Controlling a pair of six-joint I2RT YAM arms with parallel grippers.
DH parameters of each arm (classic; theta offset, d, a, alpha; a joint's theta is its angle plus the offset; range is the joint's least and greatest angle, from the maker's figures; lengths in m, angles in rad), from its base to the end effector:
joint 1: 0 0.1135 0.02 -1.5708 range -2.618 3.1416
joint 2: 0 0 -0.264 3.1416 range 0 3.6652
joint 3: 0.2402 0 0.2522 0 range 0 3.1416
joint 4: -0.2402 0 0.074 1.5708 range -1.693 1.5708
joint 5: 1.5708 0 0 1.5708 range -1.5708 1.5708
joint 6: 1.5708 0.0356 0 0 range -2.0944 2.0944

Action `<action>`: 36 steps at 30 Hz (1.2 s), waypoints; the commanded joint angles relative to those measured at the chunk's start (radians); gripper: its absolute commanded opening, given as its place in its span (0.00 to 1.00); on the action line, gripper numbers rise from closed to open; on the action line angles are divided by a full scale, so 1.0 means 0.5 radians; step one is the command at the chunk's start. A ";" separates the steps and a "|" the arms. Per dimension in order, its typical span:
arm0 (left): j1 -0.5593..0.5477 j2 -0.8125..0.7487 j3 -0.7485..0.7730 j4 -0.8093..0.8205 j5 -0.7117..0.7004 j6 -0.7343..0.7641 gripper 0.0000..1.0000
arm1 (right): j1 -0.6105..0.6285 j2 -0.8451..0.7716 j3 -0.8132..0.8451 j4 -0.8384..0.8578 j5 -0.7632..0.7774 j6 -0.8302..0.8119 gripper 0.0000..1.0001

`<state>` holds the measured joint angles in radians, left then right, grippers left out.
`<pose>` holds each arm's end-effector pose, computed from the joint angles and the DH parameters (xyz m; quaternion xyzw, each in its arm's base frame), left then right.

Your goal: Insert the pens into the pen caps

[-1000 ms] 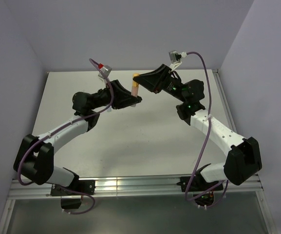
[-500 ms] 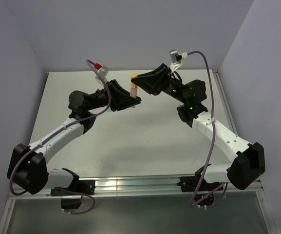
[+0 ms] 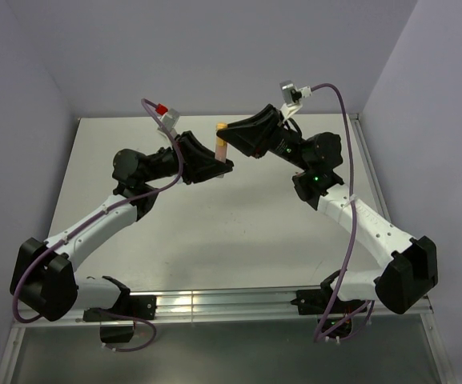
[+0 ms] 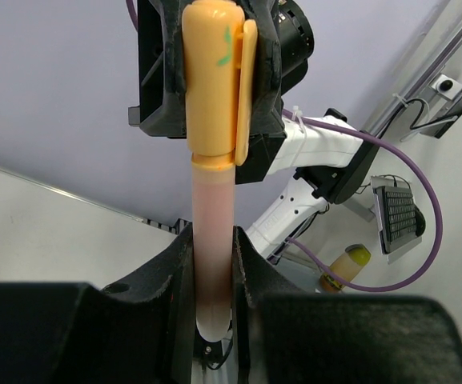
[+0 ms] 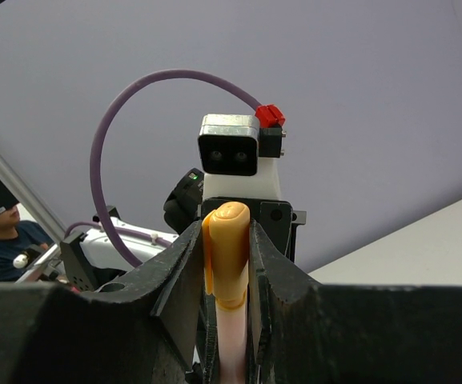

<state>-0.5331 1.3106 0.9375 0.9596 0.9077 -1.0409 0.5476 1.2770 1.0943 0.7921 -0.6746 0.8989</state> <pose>0.2286 -0.1674 0.3883 0.2673 0.5081 -0.7073 0.4125 0.2265 0.1641 0.4390 -0.2127 0.4809 0.6685 0.5260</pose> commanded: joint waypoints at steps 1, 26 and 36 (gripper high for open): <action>0.008 -0.026 0.113 0.032 -0.229 0.029 0.00 | 0.107 -0.051 -0.001 -0.047 -0.301 0.006 0.31; 0.005 -0.062 0.113 -0.075 -0.275 0.103 0.00 | 0.107 -0.103 0.060 -0.403 -0.212 -0.248 0.56; 0.008 -0.093 0.110 -0.121 -0.291 0.134 0.00 | 0.101 -0.176 0.112 -0.796 0.005 -0.586 0.67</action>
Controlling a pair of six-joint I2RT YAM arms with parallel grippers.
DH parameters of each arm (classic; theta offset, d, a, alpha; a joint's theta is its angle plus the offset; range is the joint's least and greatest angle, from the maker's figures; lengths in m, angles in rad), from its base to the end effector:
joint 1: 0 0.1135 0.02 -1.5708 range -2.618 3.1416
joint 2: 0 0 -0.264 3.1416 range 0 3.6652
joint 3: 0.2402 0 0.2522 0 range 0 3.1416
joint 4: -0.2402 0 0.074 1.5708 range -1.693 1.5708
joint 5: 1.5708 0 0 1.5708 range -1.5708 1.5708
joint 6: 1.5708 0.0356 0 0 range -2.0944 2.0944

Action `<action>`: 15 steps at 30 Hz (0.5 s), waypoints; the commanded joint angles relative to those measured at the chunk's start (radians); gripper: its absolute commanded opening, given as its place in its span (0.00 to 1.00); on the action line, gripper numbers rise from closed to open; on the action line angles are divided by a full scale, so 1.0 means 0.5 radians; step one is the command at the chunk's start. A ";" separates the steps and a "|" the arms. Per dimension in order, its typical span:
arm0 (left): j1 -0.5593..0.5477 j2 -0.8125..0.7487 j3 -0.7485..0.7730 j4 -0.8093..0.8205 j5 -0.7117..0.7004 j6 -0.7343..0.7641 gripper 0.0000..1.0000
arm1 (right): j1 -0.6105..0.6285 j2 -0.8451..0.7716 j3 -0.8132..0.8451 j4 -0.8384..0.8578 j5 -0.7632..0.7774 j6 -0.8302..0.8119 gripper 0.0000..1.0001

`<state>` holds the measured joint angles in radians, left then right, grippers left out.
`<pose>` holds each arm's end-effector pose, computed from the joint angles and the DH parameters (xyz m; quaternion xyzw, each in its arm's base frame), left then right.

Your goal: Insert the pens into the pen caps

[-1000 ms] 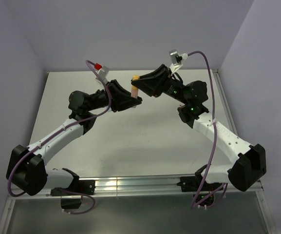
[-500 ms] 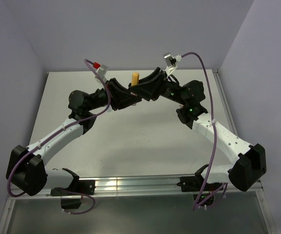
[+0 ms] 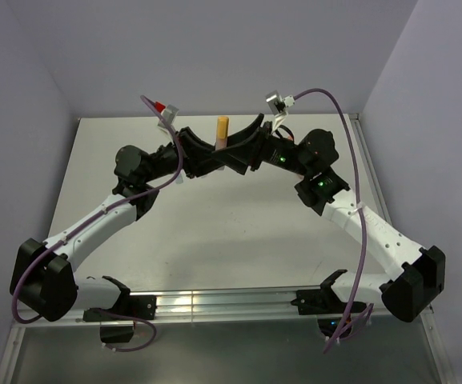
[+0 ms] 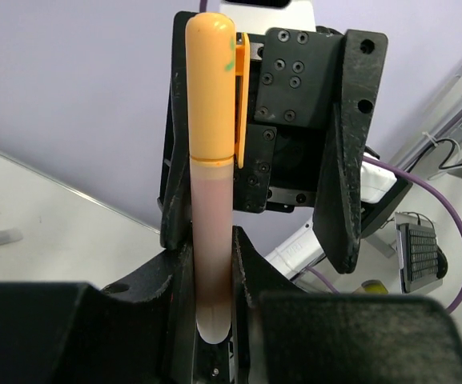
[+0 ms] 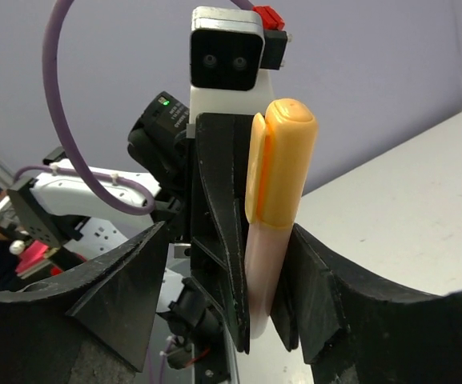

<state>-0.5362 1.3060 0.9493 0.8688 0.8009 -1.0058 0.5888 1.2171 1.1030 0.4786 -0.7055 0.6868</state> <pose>0.2341 -0.1689 0.3874 0.2191 0.5305 -0.6951 0.4329 0.2144 0.1709 0.4289 -0.2581 0.5456 0.6176 0.5042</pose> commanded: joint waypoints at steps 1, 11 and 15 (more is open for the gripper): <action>0.014 -0.087 0.089 0.057 -0.074 0.066 0.00 | 0.013 -0.066 0.095 -0.208 0.082 -0.201 0.68; 0.014 -0.118 0.077 0.008 -0.068 0.094 0.00 | -0.119 -0.103 0.086 -0.264 0.147 -0.199 0.70; 0.014 -0.102 0.043 0.014 -0.068 0.079 0.00 | -0.208 -0.148 0.076 -0.169 0.083 -0.110 0.72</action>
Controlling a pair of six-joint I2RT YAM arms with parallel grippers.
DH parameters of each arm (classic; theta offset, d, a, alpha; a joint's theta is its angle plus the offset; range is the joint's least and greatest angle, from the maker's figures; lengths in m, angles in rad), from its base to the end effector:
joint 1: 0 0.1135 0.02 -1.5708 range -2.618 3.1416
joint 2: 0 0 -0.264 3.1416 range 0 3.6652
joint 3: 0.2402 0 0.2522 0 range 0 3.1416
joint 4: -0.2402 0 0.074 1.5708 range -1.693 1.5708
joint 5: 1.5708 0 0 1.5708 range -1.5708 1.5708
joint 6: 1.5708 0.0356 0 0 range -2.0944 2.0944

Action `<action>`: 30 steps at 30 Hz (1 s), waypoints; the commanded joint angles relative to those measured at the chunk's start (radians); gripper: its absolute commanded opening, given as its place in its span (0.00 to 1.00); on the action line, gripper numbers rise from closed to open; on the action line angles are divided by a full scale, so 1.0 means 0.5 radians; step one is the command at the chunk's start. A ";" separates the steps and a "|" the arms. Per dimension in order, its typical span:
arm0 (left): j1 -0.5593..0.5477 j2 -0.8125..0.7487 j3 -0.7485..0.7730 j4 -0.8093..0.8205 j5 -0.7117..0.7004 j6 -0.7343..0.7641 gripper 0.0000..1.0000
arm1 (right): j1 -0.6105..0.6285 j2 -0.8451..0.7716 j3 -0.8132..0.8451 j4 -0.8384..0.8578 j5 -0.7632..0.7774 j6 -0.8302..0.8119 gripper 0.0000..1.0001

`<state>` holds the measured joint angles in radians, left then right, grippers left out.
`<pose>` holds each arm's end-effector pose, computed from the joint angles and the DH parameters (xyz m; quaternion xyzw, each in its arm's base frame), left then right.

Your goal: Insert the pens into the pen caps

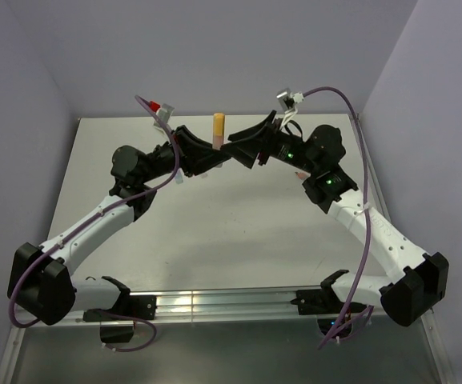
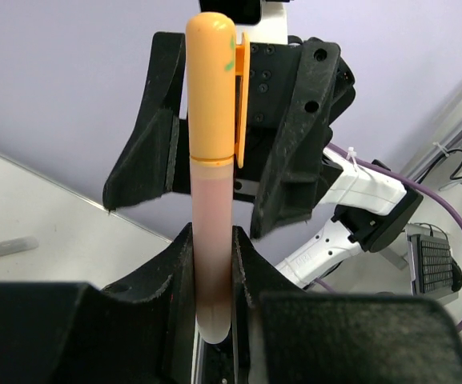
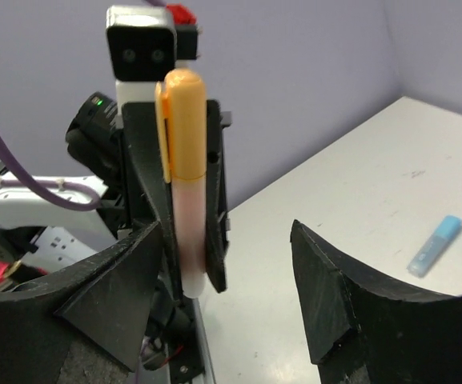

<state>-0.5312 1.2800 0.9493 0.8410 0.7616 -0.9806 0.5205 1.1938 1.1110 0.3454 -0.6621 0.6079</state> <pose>0.2312 -0.1643 0.3924 0.2080 0.5292 -0.6861 0.4538 0.2238 0.1535 0.4250 -0.2326 0.5861 0.5684 0.5284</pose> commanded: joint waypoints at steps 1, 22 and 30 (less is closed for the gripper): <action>0.004 -0.041 0.028 0.109 0.014 0.016 0.00 | -0.099 -0.114 0.060 0.113 -0.001 0.054 0.73; -0.180 0.186 0.040 0.085 0.035 0.004 0.00 | -0.299 -0.093 0.134 0.303 -0.096 0.232 0.82; -0.226 0.232 0.062 0.119 0.057 -0.021 0.00 | -0.305 -0.044 0.159 0.291 -0.130 0.232 0.82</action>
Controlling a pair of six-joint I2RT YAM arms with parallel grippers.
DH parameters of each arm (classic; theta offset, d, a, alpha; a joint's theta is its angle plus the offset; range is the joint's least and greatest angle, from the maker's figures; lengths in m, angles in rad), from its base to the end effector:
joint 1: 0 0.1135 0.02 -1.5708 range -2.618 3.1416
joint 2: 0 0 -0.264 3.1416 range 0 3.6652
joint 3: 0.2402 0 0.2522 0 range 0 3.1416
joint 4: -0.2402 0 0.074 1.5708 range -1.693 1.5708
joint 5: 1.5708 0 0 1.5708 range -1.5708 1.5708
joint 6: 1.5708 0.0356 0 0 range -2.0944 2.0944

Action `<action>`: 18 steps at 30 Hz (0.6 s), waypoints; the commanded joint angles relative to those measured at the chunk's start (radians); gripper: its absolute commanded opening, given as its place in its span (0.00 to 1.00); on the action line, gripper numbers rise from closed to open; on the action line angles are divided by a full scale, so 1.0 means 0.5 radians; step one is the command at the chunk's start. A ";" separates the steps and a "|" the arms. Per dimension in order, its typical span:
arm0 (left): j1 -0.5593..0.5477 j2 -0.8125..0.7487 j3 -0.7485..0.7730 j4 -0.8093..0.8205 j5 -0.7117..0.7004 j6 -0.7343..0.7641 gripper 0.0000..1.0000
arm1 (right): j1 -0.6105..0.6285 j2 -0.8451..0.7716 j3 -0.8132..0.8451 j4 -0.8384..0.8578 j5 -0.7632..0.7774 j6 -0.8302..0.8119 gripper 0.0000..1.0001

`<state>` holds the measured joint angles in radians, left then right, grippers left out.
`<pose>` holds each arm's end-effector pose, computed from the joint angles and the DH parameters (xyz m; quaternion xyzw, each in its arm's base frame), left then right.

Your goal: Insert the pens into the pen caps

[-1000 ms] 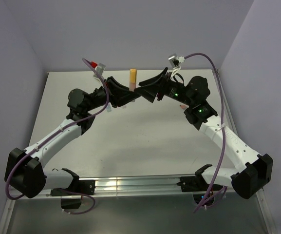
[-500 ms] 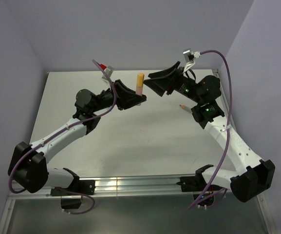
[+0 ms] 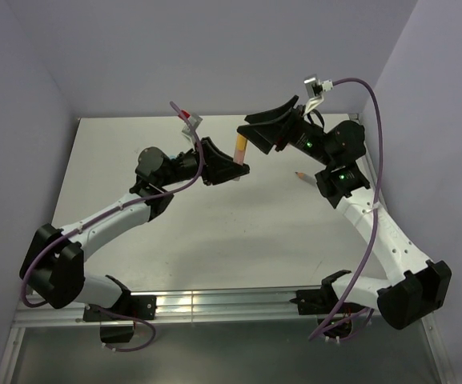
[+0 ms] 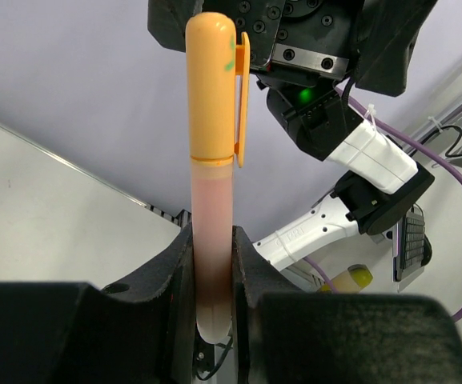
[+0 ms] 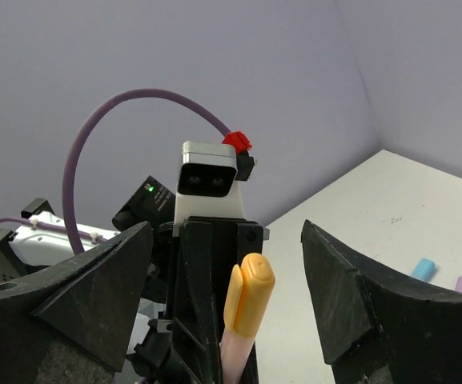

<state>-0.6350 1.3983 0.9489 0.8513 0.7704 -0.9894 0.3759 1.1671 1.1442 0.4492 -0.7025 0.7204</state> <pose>0.2373 -0.2056 0.3601 0.2183 0.5585 -0.7036 0.3812 0.2285 0.1149 0.4525 -0.1978 0.5505 0.5704 0.5766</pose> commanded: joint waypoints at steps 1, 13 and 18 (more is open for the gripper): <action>-0.019 -0.002 0.066 0.095 0.042 0.000 0.00 | -0.019 0.019 0.092 0.086 -0.055 0.016 0.82; -0.025 -0.026 0.075 0.046 0.033 0.037 0.00 | 0.015 0.083 0.071 0.065 -0.120 0.014 0.73; -0.025 -0.038 0.084 0.031 0.033 0.055 0.00 | 0.058 0.080 0.059 0.013 -0.117 -0.033 0.70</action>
<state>-0.6430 1.4036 0.9489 0.8467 0.7715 -0.9840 0.3897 1.2102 1.1450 0.4393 -0.7467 0.7242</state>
